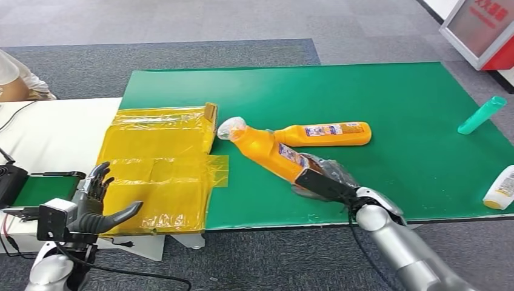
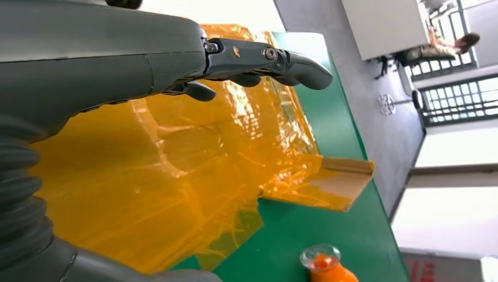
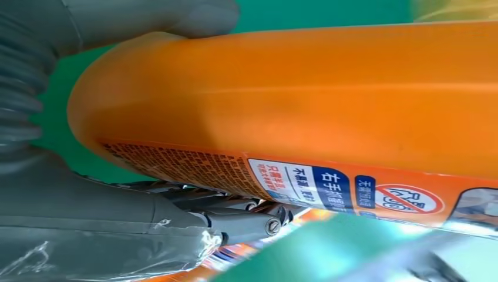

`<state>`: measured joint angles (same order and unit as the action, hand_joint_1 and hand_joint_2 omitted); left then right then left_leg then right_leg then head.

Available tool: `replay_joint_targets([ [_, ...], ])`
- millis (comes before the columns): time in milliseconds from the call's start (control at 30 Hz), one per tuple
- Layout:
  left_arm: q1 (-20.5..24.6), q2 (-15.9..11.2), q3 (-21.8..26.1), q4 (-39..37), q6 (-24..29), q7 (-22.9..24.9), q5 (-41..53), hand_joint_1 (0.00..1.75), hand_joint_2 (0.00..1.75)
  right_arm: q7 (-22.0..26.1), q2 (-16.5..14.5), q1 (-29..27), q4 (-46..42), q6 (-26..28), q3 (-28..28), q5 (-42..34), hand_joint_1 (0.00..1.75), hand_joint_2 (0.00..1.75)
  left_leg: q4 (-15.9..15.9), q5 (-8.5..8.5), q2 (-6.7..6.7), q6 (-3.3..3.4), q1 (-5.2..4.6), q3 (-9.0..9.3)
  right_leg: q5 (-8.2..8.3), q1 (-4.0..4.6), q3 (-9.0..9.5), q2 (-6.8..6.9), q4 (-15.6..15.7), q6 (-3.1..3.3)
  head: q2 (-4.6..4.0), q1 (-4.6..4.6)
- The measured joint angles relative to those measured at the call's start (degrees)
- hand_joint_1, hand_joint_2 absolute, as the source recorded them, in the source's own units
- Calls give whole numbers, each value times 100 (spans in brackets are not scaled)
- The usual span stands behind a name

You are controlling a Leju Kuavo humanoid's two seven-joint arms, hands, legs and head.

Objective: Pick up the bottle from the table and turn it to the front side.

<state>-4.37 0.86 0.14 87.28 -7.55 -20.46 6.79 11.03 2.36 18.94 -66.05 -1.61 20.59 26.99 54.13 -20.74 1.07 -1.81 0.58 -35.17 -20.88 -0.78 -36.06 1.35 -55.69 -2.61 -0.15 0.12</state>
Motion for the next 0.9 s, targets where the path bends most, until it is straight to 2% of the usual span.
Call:
replay_joint_targets([
  [200,-19,97,-136,335,-60,366,-420,0,175,150,-125,-964,-1540,723,194,336,175,175,0,-7,0,-5,1,-3,-12,1,-5,1,0,5,0,-1],
  [367,110,176,-367,461,-133,561,-827,0,175,300,-193,-1294,-2044,1440,476,919,175,175,0,-8,0,-5,0,-3,-12,0,-5,1,0,5,0,2],
  [500,354,270,-701,463,-473,877,-1814,0,175,310,-249,-1312,-2060,2246,744,1348,175,175,0,-6,0,-3,0,-3,-7,-1,-4,1,1,4,0,0],
  [600,592,290,-1161,463,-757,1059,-2161,0,175,299,-270,-1224,-1886,2499,944,1356,175,175,0,-2,0,0,0,-3,-3,-1,-2,2,0,3,0,1],
  [700,799,291,-1677,463,-981,1198,-2196,0,175,247,-290,-1092,-1667,2549,1099,1431,175,175,0,-1,0,0,0,-3,-1,-1,-2,1,0,3,0,1],
  [900,1093,294,-2603,521,-1027,1174,-1432,0,175,-171,-397,-768,-1399,2575,1420,2273,175,175,0,-1,0,0,0,-4,0,0,-4,1,0,4,0,1],
])
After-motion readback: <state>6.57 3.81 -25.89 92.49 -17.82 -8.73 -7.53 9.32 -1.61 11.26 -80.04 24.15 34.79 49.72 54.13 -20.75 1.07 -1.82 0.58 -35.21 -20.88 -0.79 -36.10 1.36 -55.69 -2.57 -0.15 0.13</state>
